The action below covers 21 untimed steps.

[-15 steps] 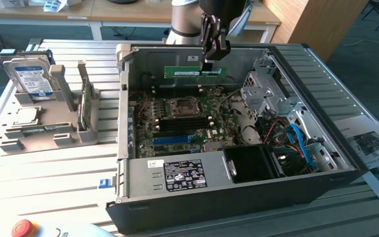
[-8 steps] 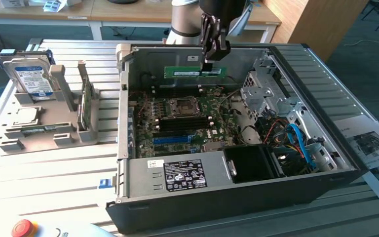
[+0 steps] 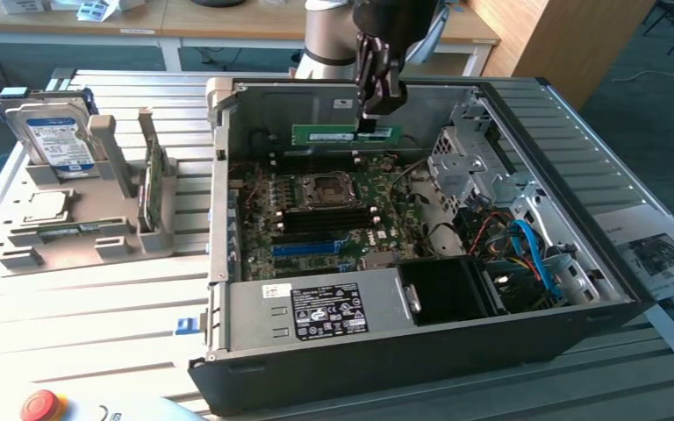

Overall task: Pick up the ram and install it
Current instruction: 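Pick up the ram and move it above insertion slot, then insert the ram into the slot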

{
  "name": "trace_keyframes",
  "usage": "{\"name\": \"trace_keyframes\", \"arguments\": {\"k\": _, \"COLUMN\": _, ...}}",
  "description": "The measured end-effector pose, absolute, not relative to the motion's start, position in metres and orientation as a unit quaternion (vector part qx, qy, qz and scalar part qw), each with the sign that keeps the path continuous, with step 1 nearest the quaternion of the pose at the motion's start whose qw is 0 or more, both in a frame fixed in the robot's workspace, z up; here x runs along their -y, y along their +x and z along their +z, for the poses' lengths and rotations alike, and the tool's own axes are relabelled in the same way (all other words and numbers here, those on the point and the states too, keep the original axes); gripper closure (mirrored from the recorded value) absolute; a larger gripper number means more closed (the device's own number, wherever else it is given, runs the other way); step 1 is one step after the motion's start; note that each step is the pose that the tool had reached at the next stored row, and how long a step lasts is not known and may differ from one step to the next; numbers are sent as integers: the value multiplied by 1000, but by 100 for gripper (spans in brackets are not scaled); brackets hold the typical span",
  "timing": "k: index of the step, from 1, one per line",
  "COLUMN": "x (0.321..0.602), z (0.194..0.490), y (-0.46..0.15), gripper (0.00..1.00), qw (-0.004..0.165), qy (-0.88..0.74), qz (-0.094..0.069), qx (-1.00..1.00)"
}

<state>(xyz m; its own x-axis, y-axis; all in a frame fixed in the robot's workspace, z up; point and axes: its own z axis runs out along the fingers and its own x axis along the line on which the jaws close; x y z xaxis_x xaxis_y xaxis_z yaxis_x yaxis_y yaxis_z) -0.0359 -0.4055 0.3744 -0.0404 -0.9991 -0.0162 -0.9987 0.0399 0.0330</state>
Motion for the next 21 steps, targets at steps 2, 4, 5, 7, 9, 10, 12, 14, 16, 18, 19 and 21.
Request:
{"name": "trace_keyframes", "arguments": {"k": 2, "x": 405, "z": 373, "y": -36, "gripper": 88, "qw": 6, "qy": 693, "qz": -18, "qx": 721}}
{"name": "trace_keyframes", "arguments": {"k": 4, "x": 405, "z": 371, "y": -36, "gripper": 88, "qw": 6, "qy": 693, "qz": -18, "qx": 721}}
{"name": "trace_keyframes", "arguments": {"k": 5, "x": 405, "z": 371, "y": -36, "gripper": 88, "qw": 6, "qy": 693, "qz": -18, "qx": 721}}
{"name": "trace_keyframes", "arguments": {"k": 7, "x": 405, "z": 371, "y": -36, "gripper": 88, "qw": 6, "qy": 693, "qz": -17, "qx": 721}}
{"name": "trace_keyframes", "arguments": {"k": 9, "x": 405, "z": 370, "y": -36, "gripper": 88, "qw": 6, "qy": 693, "qz": -18, "qx": 721}}
{"name": "trace_keyframes", "arguments": {"k": 10, "x": 405, "z": 370, "y": -36, "gripper": 88, "qw": 6, "qy": 693, "qz": -18, "qx": 721}}
{"name": "trace_keyframes", "arguments": {"k": 12, "x": 405, "z": 370, "y": -36, "gripper": 88, "qw": 6, "qy": 693, "qz": -18, "qx": 721}}
{"name": "trace_keyframes", "arguments": {"k": 14, "x": 405, "z": 370, "y": -36, "gripper": 88, "qw": 6, "qy": 693, "qz": -18, "qx": 721}}
{"name": "trace_keyframes", "arguments": {"k": 16, "x": 405, "z": 370, "y": -36, "gripper": 88, "qw": 6, "qy": 693, "qz": -18, "qx": 721}}
{"name": "trace_keyframes", "arguments": {"k": 18, "x": 405, "z": 370, "y": -36, "gripper": 88, "qw": 6, "qy": 693, "qz": -18, "qx": 721}}
{"name": "trace_keyframes", "arguments": {"k": 19, "x": 405, "z": 370, "y": -36, "gripper": 88, "qw": 6, "qy": 693, "qz": -18, "qx": 721}}
{"name": "trace_keyframes", "arguments": {"k": 21, "x": 405, "z": 370, "y": -36, "gripper": 88, "qw": 5, "qy": 693, "qz": -18, "qx": 721}}
